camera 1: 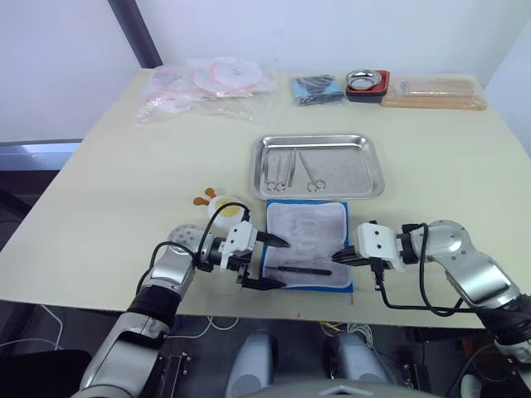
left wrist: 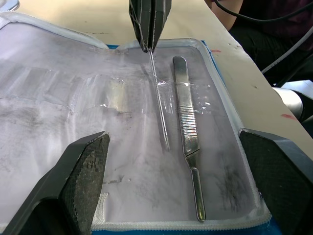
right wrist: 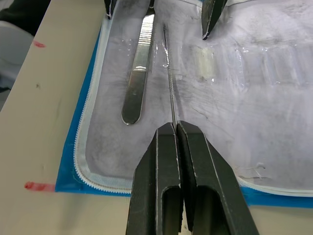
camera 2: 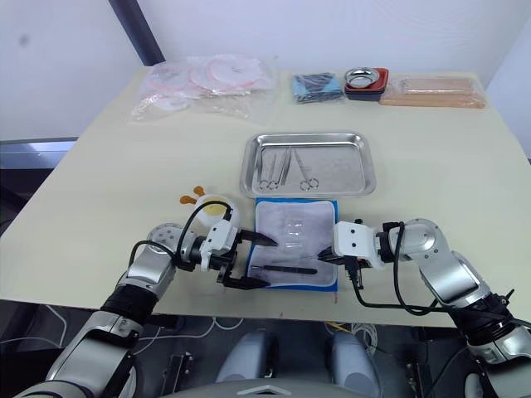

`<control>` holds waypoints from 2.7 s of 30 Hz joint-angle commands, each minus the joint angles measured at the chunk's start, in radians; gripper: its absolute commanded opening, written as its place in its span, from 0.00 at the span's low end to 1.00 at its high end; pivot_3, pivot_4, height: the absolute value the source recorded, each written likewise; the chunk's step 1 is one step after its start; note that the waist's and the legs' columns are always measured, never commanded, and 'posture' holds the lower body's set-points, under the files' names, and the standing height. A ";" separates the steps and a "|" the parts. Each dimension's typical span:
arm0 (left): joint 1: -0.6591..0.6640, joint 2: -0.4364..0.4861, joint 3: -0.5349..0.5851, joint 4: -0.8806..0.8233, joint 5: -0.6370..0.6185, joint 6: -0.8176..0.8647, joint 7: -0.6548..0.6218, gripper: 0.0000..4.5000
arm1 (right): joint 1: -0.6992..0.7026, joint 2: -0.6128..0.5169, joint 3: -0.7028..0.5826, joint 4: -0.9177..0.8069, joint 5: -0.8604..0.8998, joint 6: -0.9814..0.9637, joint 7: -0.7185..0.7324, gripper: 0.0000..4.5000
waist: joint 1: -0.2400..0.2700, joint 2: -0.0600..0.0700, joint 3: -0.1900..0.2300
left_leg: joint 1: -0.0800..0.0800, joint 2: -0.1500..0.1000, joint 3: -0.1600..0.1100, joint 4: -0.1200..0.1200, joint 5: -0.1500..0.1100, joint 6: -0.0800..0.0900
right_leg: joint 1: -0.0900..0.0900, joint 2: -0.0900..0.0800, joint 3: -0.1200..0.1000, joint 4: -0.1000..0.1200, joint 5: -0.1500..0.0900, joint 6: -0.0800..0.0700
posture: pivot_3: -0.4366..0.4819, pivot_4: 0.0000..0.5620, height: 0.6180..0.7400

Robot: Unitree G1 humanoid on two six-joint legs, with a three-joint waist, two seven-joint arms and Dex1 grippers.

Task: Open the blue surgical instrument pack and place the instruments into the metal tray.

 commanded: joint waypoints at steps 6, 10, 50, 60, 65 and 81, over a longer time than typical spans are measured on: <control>0.018 0.002 -0.036 0.080 0.068 0.032 0.019 1.00 | -0.046 -0.061 -0.036 -0.080 -0.006 0.000 0.023 0.01 | 0.001 0.000 0.000 | 0.000 0.000 0.000 0.000 0.000 0.000 | 0.000 0.000 0.000 0.000 0.000 0.000 | 0.48 0.27 1.00; 0.018 0.000 -0.037 0.081 0.068 0.031 0.020 1.00 | -0.044 -0.097 -0.048 -0.090 -0.009 -0.001 0.034 0.01 | 0.002 0.000 0.000 | 0.000 0.000 0.000 0.000 0.000 0.000 | 0.000 0.000 0.000 0.000 0.000 0.000 | 0.48 0.27 1.00; -0.006 -0.025 -0.036 0.121 0.074 0.011 0.021 1.00 | -0.257 0.220 -0.347 0.052 0.214 0.596 -0.605 0.01 | 0.014 0.002 -0.001 | -0.001 -0.001 0.000 0.001 0.000 0.000 | 0.000 -0.001 0.000 0.000 0.002 -0.003 | 0.48 0.27 1.00; -0.006 -0.013 -0.032 0.107 0.072 0.022 0.025 1.00 | -0.430 0.440 -0.279 0.396 0.095 0.593 -0.806 0.01 | 0.008 0.002 -0.001 | -0.002 -0.001 0.000 0.000 0.000 0.000 | -0.001 -0.001 0.000 0.000 0.002 -0.003 | 0.48 0.27 1.00; 0.002 -0.008 -0.031 0.095 0.070 0.027 0.027 1.00 | -0.489 0.534 -0.306 0.538 0.081 0.593 -0.891 0.01 | 0.002 0.003 -0.001 | -0.002 -0.001 0.000 0.000 0.000 0.000 | -0.001 -0.001 -0.001 0.001 0.002 -0.004 | 0.48 0.27 1.00; 0.026 0.002 -0.022 0.058 0.066 0.046 0.032 1.00 | -0.534 0.602 -0.316 0.680 0.050 0.518 -0.898 0.34 | -0.002 0.003 -0.001 | -0.002 0.000 0.000 0.000 0.000 0.000 | -0.002 -0.001 0.000 0.001 0.002 -0.004 | 0.48 0.27 1.00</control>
